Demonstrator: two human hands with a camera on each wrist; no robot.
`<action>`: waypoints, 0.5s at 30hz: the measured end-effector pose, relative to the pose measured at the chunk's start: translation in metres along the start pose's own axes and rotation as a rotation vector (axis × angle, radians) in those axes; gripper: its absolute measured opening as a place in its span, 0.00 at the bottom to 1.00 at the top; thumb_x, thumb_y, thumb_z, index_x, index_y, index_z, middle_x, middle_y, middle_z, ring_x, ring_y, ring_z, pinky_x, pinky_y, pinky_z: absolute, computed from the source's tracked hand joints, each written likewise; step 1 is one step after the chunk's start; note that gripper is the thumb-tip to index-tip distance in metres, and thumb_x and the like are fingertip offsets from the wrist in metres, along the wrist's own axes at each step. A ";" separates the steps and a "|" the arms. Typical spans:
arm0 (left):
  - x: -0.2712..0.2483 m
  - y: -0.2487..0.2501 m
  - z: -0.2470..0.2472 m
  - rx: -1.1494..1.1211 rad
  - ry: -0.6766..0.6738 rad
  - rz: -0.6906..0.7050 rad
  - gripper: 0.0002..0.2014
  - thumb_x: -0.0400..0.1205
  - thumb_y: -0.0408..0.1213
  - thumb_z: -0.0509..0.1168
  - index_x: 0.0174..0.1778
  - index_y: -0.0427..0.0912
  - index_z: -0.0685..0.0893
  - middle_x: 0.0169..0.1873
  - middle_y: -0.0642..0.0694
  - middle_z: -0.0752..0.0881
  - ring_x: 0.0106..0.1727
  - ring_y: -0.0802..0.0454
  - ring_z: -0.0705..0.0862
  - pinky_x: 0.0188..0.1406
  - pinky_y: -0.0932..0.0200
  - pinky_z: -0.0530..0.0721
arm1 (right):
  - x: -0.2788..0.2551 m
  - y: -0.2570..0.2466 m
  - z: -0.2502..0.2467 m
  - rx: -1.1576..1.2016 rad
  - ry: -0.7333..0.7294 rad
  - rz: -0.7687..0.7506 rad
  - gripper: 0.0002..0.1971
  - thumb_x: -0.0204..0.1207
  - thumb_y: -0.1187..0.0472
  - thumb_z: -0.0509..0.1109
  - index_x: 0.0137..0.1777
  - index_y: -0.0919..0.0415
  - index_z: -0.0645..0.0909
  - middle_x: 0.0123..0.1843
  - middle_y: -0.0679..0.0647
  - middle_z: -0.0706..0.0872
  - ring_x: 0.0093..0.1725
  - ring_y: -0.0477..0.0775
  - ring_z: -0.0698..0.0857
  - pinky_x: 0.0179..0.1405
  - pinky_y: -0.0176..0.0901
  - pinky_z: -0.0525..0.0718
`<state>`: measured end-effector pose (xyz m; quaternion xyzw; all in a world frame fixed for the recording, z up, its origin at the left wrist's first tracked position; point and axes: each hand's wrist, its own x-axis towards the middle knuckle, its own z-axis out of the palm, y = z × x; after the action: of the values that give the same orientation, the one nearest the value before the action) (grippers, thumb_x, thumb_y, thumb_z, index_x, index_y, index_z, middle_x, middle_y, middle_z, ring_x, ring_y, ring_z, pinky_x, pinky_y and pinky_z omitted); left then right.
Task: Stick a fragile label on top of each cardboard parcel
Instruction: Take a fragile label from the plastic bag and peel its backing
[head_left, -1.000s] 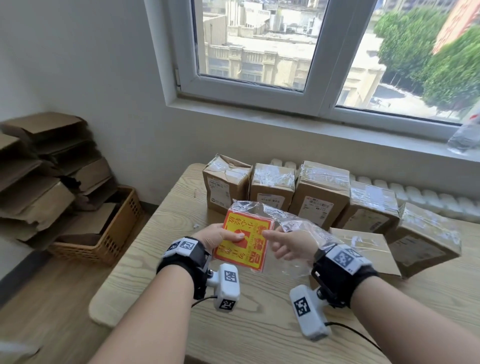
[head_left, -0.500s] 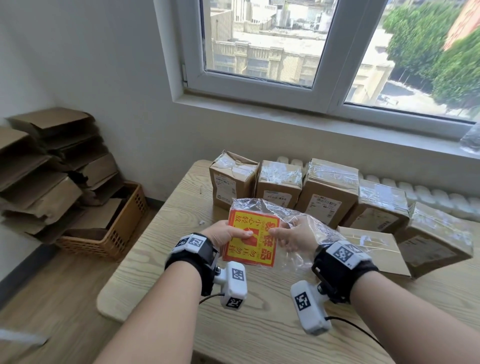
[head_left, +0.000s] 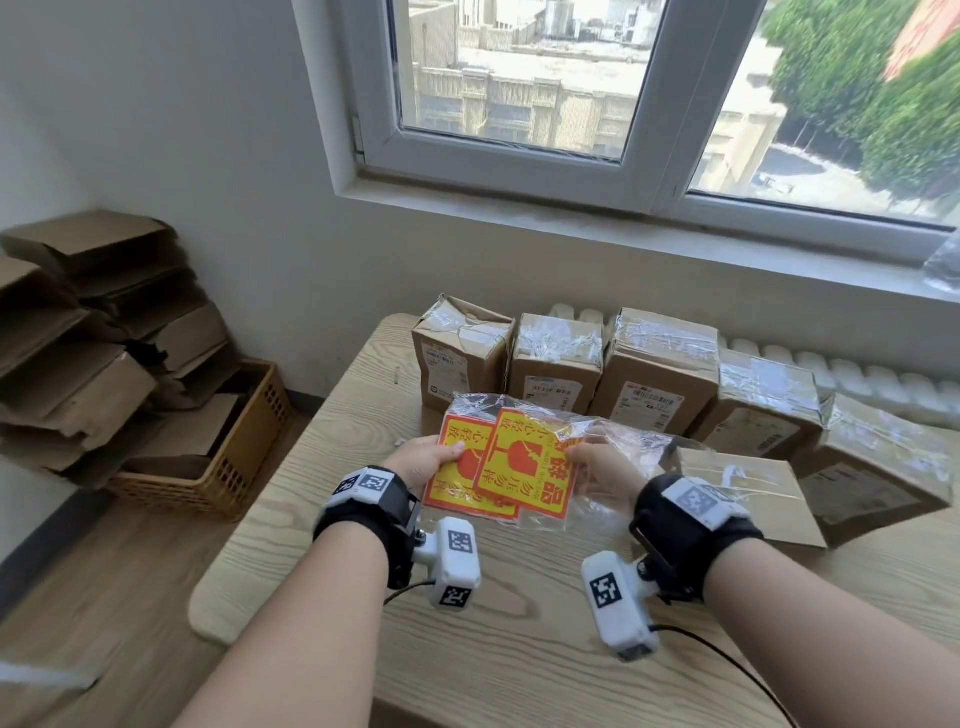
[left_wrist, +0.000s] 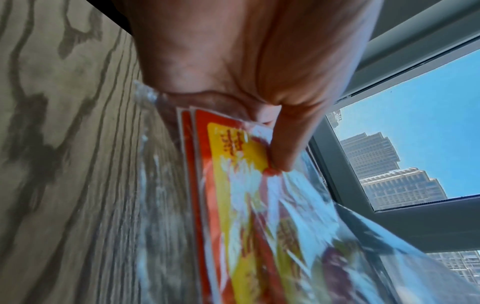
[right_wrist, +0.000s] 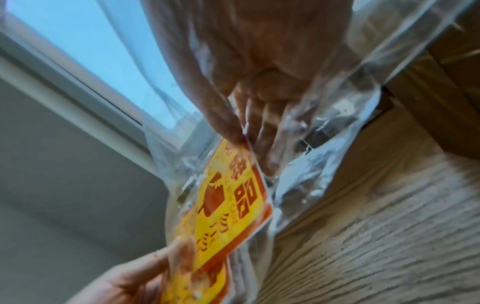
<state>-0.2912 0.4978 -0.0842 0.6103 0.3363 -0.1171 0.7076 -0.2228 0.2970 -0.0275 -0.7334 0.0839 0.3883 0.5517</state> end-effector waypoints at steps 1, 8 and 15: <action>0.003 -0.001 -0.003 0.034 0.029 -0.004 0.06 0.85 0.32 0.61 0.50 0.34 0.83 0.47 0.33 0.87 0.51 0.36 0.86 0.63 0.35 0.81 | -0.001 -0.001 -0.003 -0.051 0.018 -0.010 0.12 0.84 0.73 0.53 0.40 0.65 0.70 0.36 0.58 0.79 0.37 0.52 0.81 0.46 0.42 0.83; 0.028 -0.015 -0.018 0.750 0.304 -0.223 0.21 0.88 0.40 0.56 0.72 0.29 0.75 0.71 0.36 0.78 0.72 0.42 0.77 0.66 0.57 0.73 | 0.012 0.006 -0.022 -0.337 0.292 -0.172 0.04 0.79 0.67 0.65 0.47 0.57 0.80 0.47 0.57 0.89 0.47 0.56 0.90 0.52 0.57 0.89; 0.070 -0.071 -0.036 1.083 0.247 -0.298 0.10 0.83 0.38 0.60 0.54 0.40 0.83 0.51 0.43 0.83 0.55 0.44 0.84 0.49 0.62 0.83 | 0.013 0.008 -0.032 -0.452 0.418 -0.251 0.05 0.79 0.59 0.67 0.45 0.50 0.84 0.44 0.51 0.89 0.46 0.52 0.89 0.48 0.49 0.89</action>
<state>-0.2917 0.5331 -0.1846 0.8408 0.3911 -0.2990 0.2251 -0.2027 0.2700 -0.0394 -0.9056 0.0159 0.1673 0.3894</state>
